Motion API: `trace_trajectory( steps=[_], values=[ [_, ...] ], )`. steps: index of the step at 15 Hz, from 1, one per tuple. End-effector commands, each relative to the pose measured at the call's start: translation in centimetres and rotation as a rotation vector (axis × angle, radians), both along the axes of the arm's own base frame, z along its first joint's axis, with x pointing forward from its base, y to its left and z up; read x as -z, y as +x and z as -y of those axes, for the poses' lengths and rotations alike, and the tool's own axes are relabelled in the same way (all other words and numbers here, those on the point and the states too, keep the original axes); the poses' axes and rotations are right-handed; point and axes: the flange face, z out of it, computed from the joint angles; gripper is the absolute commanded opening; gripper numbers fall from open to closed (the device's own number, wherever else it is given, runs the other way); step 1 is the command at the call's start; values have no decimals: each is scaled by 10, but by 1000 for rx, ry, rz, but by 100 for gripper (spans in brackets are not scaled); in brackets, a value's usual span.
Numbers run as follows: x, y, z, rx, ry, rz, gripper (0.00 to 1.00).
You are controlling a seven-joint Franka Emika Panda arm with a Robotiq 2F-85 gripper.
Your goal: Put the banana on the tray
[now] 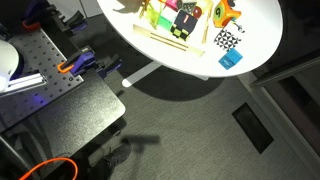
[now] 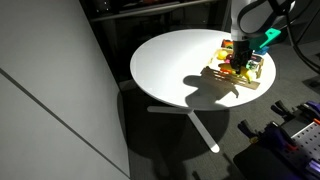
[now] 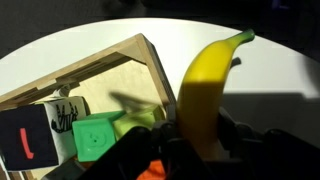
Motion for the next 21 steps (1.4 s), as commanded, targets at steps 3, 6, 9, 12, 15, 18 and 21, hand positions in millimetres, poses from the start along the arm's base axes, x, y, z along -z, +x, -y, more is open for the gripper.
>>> trace_trajectory(
  steps=[3,6,9,12,15,18,21],
  values=[
    [-16,9,24,-79,17,-47,16],
    [-17,13,39,-123,31,-66,16],
    [-17,17,54,-158,30,-72,16],
    [-15,20,71,-181,11,-76,16],
    [-13,24,87,-187,-13,-76,16],
    [-7,27,99,-179,-33,-78,16],
    [1,28,107,-174,-44,-86,16]
  ],
)
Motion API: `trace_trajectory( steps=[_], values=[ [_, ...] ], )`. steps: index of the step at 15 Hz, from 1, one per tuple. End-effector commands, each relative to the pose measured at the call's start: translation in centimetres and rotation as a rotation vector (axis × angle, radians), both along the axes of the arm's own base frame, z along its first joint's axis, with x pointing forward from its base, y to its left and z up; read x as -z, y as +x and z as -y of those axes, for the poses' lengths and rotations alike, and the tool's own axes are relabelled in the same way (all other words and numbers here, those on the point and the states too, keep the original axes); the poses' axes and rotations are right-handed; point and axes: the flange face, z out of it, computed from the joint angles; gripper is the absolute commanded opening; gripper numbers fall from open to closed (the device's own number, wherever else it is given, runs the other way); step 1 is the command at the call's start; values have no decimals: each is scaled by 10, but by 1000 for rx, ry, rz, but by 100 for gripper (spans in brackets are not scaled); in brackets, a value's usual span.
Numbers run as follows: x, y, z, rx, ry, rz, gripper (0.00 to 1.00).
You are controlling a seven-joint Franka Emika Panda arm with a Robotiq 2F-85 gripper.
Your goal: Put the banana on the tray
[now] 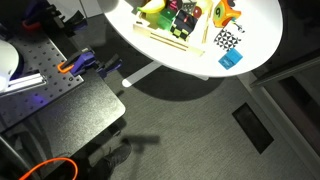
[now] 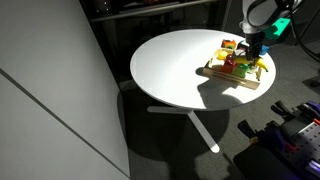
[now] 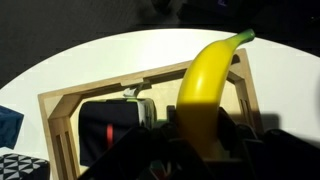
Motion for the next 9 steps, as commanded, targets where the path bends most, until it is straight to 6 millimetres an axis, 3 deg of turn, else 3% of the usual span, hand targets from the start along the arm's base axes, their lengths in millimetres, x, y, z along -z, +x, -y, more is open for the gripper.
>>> trace_trajectory(
  steps=[1,3,4,5,9],
  values=[
    [5,8,12,-11,-21,-11,16],
    [8,8,14,-8,-23,-17,16],
    [9,8,15,-4,-24,-18,66],
    [10,8,16,-1,-23,-21,67],
    [9,8,16,3,-24,-20,98]
  ],
)
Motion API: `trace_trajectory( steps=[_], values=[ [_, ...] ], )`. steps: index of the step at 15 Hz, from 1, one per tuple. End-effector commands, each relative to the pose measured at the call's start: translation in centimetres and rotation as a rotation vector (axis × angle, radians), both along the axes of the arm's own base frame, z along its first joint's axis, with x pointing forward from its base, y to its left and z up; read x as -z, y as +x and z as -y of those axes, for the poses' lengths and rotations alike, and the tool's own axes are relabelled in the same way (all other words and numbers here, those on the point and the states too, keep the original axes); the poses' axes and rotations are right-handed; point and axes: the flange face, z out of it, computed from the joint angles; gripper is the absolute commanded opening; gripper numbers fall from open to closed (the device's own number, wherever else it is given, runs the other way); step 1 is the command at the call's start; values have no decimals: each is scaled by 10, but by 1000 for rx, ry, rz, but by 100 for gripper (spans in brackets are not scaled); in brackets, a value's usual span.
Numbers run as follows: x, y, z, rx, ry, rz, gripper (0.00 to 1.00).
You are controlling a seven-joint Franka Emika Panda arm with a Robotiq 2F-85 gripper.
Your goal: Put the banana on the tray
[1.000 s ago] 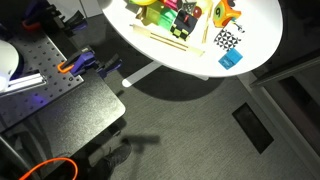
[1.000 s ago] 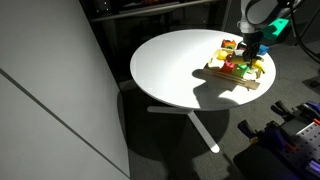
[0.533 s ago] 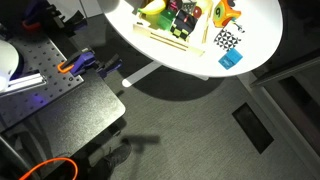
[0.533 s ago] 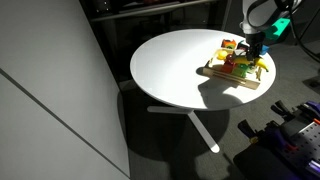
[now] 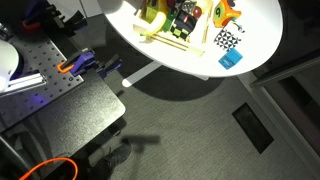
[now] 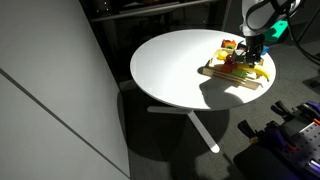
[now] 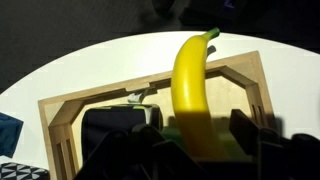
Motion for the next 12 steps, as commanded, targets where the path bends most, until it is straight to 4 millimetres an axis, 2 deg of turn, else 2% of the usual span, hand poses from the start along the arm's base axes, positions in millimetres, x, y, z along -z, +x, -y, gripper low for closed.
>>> trace_trajectory(
  steps=[1,12],
  values=[
    [-6,5,4,1,-11,-2,100],
    [-27,7,-10,84,-27,1,100]
  ],
)
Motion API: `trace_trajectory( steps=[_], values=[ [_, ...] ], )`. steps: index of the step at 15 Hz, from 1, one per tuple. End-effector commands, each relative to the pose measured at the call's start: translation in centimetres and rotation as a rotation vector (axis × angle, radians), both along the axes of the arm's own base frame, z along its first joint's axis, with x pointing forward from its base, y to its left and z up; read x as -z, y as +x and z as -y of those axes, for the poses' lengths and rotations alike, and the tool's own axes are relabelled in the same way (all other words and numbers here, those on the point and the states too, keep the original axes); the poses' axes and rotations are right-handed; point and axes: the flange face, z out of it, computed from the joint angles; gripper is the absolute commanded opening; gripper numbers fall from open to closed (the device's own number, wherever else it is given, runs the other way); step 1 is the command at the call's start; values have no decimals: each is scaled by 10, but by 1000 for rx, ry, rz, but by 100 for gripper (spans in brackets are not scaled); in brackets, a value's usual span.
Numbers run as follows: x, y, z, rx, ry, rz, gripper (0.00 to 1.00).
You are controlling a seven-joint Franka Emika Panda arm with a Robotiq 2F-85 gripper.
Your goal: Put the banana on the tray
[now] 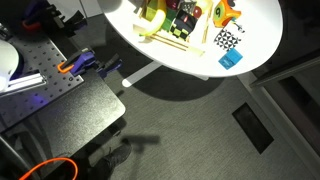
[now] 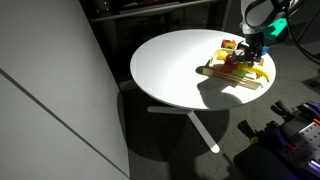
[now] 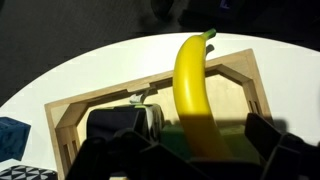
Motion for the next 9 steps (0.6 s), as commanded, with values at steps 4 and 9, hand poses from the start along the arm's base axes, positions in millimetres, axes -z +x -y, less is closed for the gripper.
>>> trace_trajectory(
  steps=[4,9],
  values=[
    [-32,3,-18,113,-15,14,100],
    [-52,-3,-32,202,-34,-11,100]
  ],
)
